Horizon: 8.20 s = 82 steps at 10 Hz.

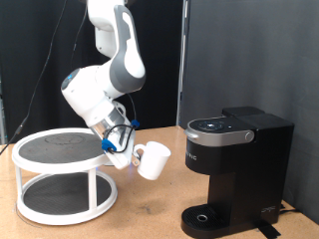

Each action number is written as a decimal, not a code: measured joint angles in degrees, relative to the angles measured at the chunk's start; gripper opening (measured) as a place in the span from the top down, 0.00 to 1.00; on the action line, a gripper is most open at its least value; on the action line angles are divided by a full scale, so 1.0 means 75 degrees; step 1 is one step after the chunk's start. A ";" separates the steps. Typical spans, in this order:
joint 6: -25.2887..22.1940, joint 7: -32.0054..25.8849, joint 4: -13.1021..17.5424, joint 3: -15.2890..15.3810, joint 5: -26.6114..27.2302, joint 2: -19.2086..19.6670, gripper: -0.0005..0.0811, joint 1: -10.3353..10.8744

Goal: Make a cup of coffee with the keurig machine

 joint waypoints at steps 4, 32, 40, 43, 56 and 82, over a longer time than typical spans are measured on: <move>-0.0002 -0.0694 0.0550 0.0080 0.0596 0.0671 0.99 0.0004; 0.0835 -0.2186 0.2404 0.1893 0.1825 0.3167 0.99 0.0226; 0.0595 -0.2211 0.2404 0.1885 0.1824 0.3221 0.32 0.0173; 0.0199 -0.2173 0.2312 0.1784 0.1719 0.3205 0.12 0.0087; -0.2582 -0.3098 0.1047 0.1349 0.1057 0.1227 0.09 -0.0685; -0.3334 0.0114 0.1410 0.2429 -0.1637 -0.3339 0.09 -0.0860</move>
